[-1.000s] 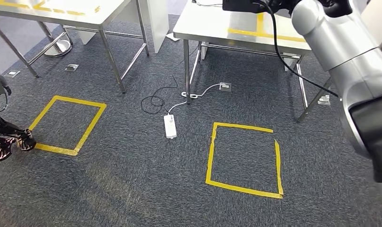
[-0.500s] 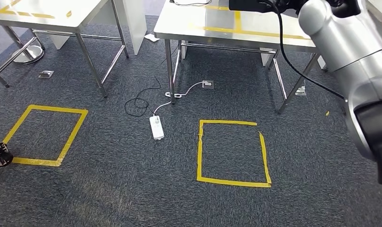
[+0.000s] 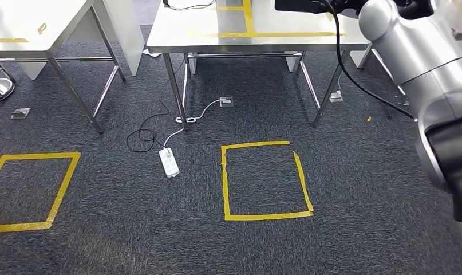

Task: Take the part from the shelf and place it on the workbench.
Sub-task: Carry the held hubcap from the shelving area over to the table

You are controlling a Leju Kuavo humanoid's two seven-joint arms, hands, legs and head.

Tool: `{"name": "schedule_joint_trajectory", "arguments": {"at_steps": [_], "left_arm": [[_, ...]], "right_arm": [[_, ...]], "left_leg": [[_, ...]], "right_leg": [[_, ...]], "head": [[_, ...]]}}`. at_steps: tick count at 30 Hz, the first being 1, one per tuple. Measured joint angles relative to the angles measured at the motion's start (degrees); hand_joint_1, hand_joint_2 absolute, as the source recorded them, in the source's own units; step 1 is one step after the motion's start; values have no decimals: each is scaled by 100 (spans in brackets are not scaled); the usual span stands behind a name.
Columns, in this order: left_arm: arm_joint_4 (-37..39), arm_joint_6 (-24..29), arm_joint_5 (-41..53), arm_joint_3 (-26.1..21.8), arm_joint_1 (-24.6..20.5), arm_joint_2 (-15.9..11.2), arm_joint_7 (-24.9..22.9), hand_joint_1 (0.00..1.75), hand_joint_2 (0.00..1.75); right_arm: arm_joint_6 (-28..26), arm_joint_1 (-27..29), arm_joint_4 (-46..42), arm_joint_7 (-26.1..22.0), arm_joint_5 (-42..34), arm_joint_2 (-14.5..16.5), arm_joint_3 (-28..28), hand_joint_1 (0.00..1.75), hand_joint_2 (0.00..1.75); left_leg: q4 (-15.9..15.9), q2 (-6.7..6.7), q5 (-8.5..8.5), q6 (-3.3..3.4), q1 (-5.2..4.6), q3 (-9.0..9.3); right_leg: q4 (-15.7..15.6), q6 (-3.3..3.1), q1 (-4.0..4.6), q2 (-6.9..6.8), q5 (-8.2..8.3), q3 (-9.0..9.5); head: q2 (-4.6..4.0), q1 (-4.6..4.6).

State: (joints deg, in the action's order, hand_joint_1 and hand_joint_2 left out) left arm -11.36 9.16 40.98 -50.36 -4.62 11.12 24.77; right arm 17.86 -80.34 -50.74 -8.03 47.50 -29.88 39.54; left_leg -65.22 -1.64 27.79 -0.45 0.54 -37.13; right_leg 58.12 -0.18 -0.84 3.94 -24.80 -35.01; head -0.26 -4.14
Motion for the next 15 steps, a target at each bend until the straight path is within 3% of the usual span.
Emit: {"name": "schedule_joint_trajectory", "arguments": {"at_steps": [2, 3, 5, 7, 9, 11, 12, 13, 15], "left_arm": [[1, 0, 1, 0, 2, -3, 4, 0, 175], [2, 0, 1, 0, 3, -2, 5, 0, 175], [1, 0, 1, -1, -2, -1, 13, 0, 175], [-3, -1, 15, -2, -13, 2, 19, 0, 175], [-5, -6, 41, -2, -18, 3, 10, 0, 175], [-5, -16, 63, -2, -15, 2, -4, 0, 175], [-4, -22, 73, -2, -15, 2, -7, 0, 175], [-4, -27, 82, -1, -17, 3, -8, 0, 175], [-3, -37, 96, 0, -24, 6, -11, 0, 175]], "right_arm": [[1, -4, 8, 0, 8, 7, 1, 175, 175], [2, -4, 13, -1, 13, 11, 1, 175, 175], [5, 1, 22, -6, 20, 10, -5, 175, 175], [5, -13, 29, -12, 31, -10, -14, 175, 175], [4, -20, 32, -40, 38, -24, -18, 175, 175], [1, 14, 38, -79, 39, -23, -18, 175, 175], [-5, 31, 43, -97, 36, -23, -18, 175, 175], [-17, 40, 48, -111, 31, -23, -19, 175, 175], [-58, 34, 51, -133, 23, -25, -36, 175, 175]], "left_leg": [[489, -179, -152, 25, 12, 223], [540, -209, -135, 42, 4, 252], [569, -108, -157, 106, -4, 268], [610, -4, -181, 180, 14, 285], [623, 101, -180, 219, 14, 288], [617, 218, -168, 232, 8, 288], [611, 268, -160, 233, 8, 289], [604, 314, -151, 226, 8, 293], [588, 384, -127, 197, 2, 305]], "right_leg": [[21, 66, -3, 98, -1, -35], [20, 109, -13, 152, 9, -55], [10, 188, -43, 208, 22, -74], [228, 242, -30, 6, -119, -188], [906, 277, -13, -266, -460, -513], [1576, 299, -16, -341, -685, -838], [1641, 300, -17, -351, -651, -873], [1453, 295, -17, -362, -514, -777], [635, 268, -10, -418, -170, -346]], "head": [[0, -8], [0, -9], [0, -12], [0, -37], [0, -62], [0, -66], [0, -67], [0, -67], [0, -66]]}}
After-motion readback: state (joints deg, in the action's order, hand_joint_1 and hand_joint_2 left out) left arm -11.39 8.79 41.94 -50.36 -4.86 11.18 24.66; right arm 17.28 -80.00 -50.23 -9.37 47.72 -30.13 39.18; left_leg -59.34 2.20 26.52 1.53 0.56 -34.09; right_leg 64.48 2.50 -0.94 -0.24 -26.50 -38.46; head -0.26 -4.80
